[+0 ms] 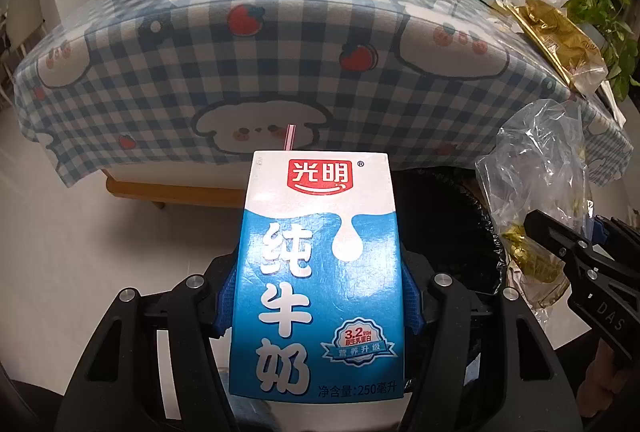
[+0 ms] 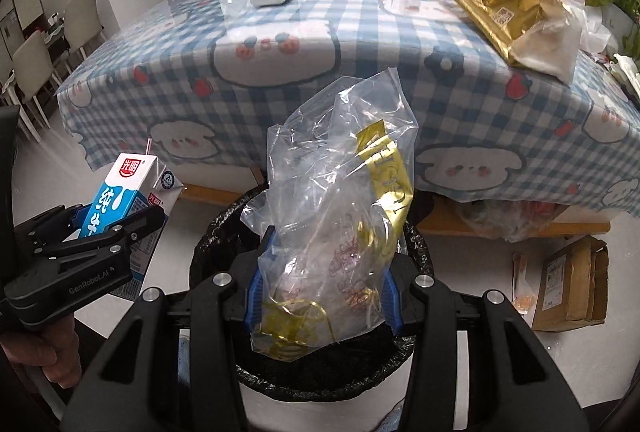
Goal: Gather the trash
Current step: 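Carry the milk carton and plastic bag down over the black trash bin, then open the right tool to drop the bag while the left tool drops the carton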
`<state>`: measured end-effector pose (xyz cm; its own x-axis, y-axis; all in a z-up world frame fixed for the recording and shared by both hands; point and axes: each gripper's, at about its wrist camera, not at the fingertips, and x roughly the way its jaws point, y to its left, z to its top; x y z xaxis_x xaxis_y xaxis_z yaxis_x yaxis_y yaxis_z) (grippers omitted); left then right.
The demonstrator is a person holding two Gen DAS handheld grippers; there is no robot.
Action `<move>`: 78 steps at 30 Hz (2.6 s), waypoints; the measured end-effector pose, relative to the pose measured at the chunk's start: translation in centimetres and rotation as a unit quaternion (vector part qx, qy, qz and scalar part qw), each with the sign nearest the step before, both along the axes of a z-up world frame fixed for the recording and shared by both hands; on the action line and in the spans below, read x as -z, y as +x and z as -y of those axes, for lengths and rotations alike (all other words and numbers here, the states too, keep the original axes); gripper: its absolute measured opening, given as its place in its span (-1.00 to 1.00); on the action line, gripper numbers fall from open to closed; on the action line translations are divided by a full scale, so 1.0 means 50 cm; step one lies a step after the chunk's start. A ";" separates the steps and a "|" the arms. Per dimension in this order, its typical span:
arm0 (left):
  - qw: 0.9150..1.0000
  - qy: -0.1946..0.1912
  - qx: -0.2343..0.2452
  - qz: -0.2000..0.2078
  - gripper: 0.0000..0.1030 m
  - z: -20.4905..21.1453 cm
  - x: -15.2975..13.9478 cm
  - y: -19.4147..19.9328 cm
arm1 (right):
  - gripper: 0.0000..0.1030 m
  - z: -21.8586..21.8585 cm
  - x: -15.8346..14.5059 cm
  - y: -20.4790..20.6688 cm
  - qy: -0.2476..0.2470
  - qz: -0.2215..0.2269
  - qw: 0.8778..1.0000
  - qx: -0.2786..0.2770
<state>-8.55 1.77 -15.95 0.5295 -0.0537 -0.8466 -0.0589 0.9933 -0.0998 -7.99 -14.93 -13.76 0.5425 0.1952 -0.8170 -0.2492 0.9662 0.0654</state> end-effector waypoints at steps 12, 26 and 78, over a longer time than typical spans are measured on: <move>1.000 0.016 -0.017 -0.006 0.18 -0.016 0.061 -0.003 | -0.15 -0.014 0.114 0.028 -0.016 -0.050 0.999 -0.002; 1.000 0.019 -0.013 -0.015 0.18 0.003 0.089 0.011 | 0.24 -0.030 0.124 0.033 -0.018 -0.048 0.999 -0.006; 0.994 0.037 0.098 -0.019 0.67 0.297 0.111 0.053 | 0.85 0.254 0.084 0.023 -0.032 -0.008 0.992 0.126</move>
